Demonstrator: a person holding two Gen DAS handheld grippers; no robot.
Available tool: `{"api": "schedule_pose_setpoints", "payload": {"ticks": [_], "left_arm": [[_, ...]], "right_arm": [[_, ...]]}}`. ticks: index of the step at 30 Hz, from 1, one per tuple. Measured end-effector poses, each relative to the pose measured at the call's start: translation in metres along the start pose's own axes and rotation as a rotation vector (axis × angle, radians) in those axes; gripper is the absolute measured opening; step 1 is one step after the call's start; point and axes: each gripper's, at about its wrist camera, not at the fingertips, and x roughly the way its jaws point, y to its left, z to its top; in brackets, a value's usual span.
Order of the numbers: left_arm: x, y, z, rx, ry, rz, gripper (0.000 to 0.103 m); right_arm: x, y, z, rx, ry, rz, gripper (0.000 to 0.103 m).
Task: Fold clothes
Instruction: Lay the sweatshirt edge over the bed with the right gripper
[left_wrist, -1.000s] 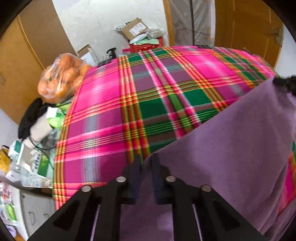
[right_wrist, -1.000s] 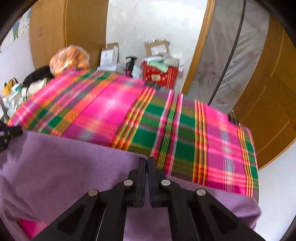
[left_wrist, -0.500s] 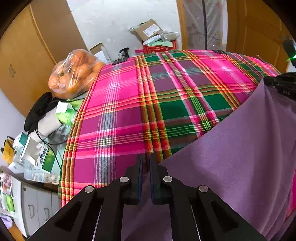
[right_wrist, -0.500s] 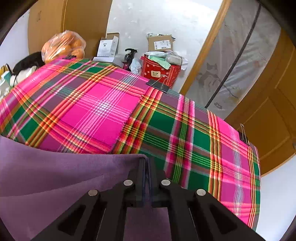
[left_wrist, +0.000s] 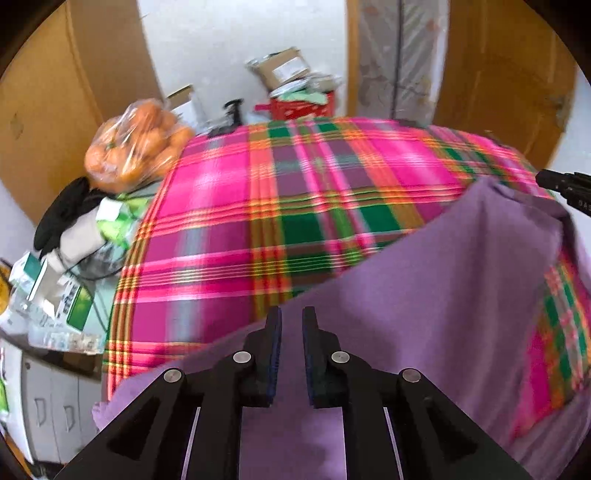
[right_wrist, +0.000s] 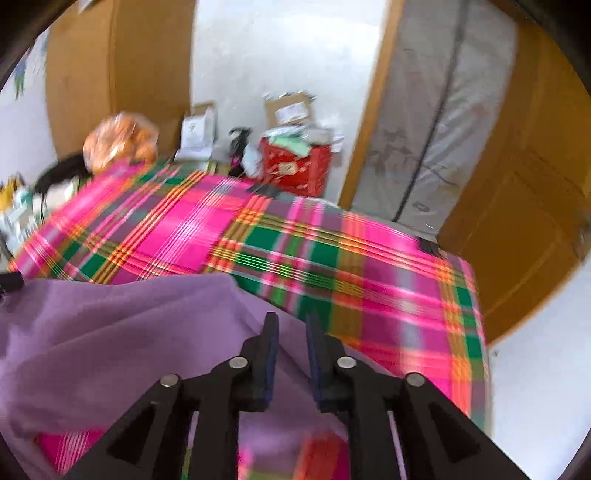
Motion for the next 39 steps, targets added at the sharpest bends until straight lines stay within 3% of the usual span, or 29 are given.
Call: {"api": "schedule_pose_setpoints", "payload": {"ticks": [6, 13, 18, 21, 22, 24, 27, 33, 39], "left_arm": [[-0.017, -0.057, -0.003, 0.120, -0.011, -0.118, 0.018], [-0.011, -0.118, -0.008, 0.238, 0.016, -0.184, 0.018], [-0.004, -0.144, -0.012, 0.276, 0.035, -0.192, 0.018], [0.000, -0.152, -0.015, 0.284, 0.052, -0.193, 0.018], [0.001, -0.153, -0.016, 0.281, 0.060, -0.197, 0.018], [0.002, -0.151, -0.017, 0.273, 0.069, -0.198, 0.018], [0.002, -0.150, -0.017, 0.264, 0.069, -0.197, 0.018], [0.003, -0.149, -0.018, 0.245, 0.074, -0.205, 0.018], [0.005, -0.146, -0.018, 0.233, 0.084, -0.211, 0.018]], "right_arm": [[-0.037, -0.056, -0.052, 0.104, 0.037, -0.062, 0.037], [-0.041, -0.064, -0.112, 0.144, 0.069, -0.030, 0.045], [-0.023, -0.061, -0.120, 0.151, 0.102, -0.017, 0.045], [-0.013, -0.054, -0.120, 0.133, 0.116, -0.072, 0.045], [-0.013, -0.057, -0.119, 0.143, 0.104, -0.069, 0.044], [-0.014, -0.062, -0.118, 0.162, 0.088, -0.074, 0.022], [-0.014, -0.072, -0.116, 0.184, 0.072, -0.102, 0.006], [-0.015, -0.095, -0.089, 0.213, 0.007, -0.219, 0.003], [0.001, -0.117, -0.044, 0.163, -0.036, -0.433, 0.003]]}}
